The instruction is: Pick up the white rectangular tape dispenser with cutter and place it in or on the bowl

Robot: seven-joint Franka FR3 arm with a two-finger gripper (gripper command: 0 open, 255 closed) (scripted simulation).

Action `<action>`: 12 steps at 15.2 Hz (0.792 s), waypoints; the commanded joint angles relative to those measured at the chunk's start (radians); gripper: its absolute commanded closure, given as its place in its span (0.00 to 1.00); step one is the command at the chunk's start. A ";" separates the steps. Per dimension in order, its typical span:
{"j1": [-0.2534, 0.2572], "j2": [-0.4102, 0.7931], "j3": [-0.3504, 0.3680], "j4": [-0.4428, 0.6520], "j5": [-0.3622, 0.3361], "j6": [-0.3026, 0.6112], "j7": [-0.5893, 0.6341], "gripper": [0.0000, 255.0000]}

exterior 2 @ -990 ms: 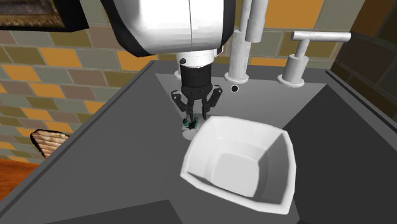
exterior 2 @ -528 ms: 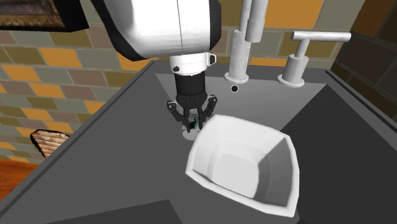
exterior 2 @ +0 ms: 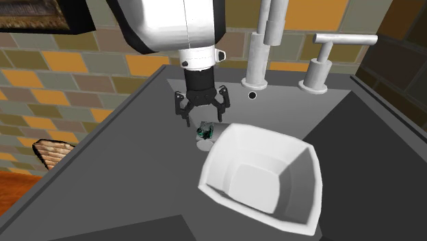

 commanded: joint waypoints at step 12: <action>-0.002 0.025 0.002 -0.039 0.005 0.063 -0.003 0.00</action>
